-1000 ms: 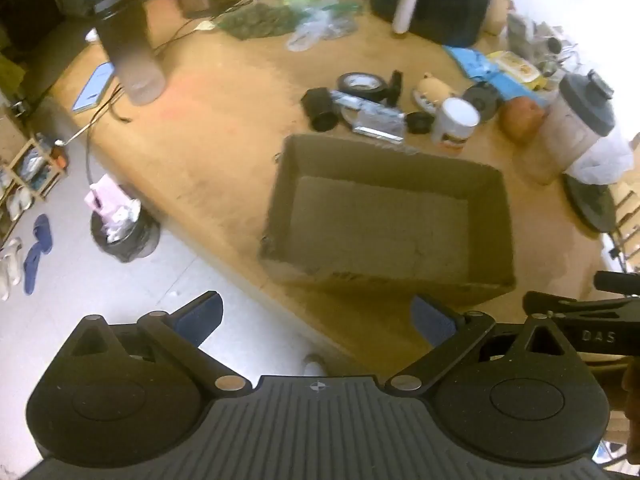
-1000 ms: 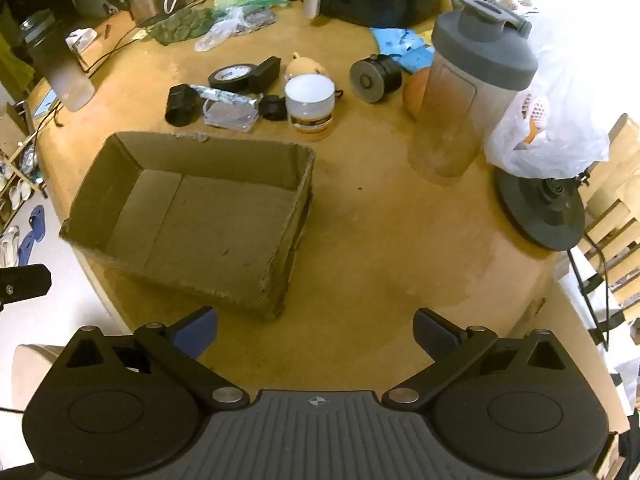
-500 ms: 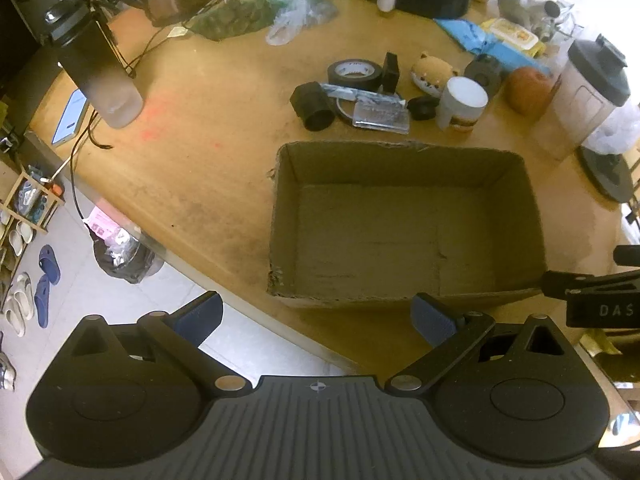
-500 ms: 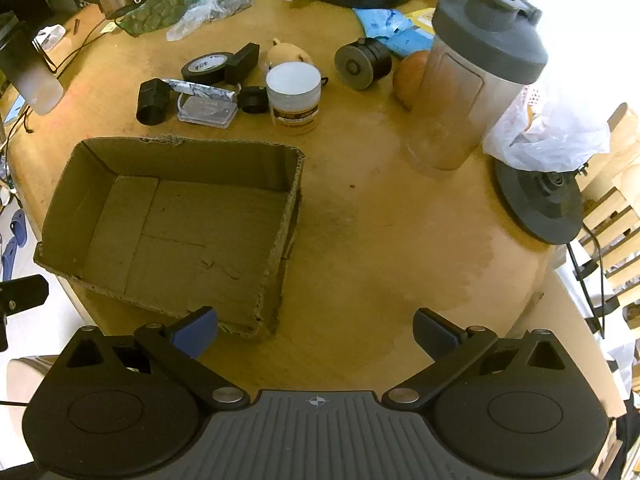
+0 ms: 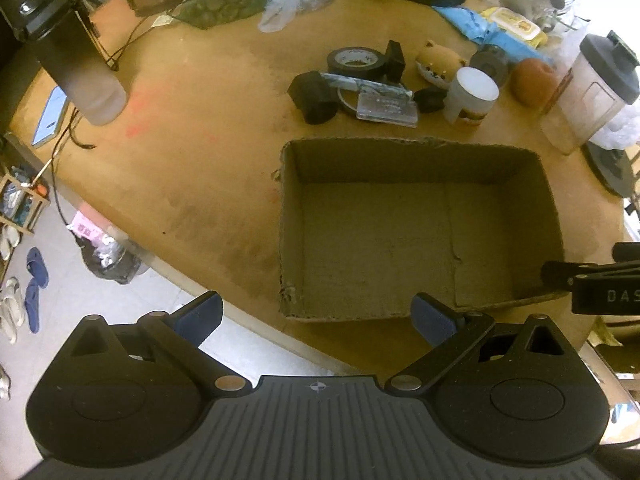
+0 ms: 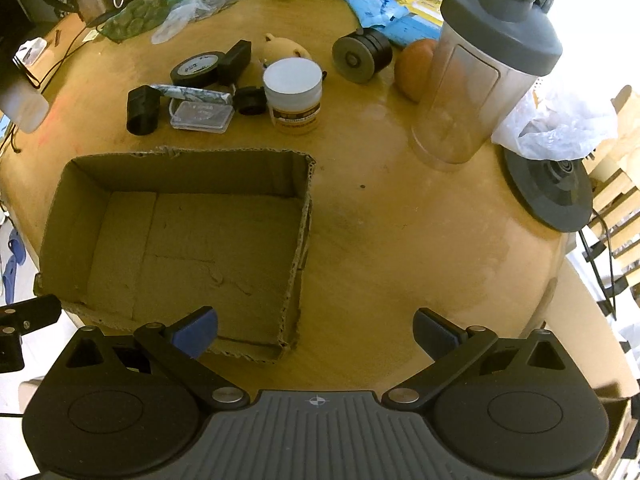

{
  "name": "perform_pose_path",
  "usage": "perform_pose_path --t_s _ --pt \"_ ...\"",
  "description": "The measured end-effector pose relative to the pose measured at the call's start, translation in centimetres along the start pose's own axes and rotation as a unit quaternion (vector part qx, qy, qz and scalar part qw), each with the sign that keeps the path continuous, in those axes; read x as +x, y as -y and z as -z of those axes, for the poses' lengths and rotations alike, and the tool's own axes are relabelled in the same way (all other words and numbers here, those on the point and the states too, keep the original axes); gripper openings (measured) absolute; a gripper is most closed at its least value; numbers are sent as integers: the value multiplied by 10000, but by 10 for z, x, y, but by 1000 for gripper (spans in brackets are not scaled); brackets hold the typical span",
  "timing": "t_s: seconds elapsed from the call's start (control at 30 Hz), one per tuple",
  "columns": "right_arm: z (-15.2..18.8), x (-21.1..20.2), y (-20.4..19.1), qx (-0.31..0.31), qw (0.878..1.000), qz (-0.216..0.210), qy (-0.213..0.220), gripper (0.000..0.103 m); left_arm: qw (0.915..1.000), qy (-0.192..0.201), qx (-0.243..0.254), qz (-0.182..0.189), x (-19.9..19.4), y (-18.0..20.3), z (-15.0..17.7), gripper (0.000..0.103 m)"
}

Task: Organize rigid objects
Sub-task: 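Move both tools over the cardboard box toward the objects beyond it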

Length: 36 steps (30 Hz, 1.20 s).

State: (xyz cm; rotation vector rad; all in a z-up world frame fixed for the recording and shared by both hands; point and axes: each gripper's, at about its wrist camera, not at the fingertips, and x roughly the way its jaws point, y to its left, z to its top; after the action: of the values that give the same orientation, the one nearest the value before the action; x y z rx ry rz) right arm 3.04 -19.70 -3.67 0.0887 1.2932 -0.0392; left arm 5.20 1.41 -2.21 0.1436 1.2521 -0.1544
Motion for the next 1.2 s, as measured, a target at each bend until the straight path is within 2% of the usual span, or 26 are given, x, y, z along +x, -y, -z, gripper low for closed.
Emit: perform_pose_path --t_s 0.33,0.73,0.93,1.2 --pt "-5 -2 -12 91 9999 -20 56 103 9997 130 178 69 3 -10 -9 103" --pt "-13 -7 -18 208 9994 -189 209 103 9985 484 31 261 -4 -30 -14 103" --pt "-20 -8 -19 200 9991 -272 253 103 9984 561 -2 95 -5 -35 -14 103" --pt "-31 -11 -21 2 9979 -502 399 103 9974 686 -127 160 -9 -41 -12 103"
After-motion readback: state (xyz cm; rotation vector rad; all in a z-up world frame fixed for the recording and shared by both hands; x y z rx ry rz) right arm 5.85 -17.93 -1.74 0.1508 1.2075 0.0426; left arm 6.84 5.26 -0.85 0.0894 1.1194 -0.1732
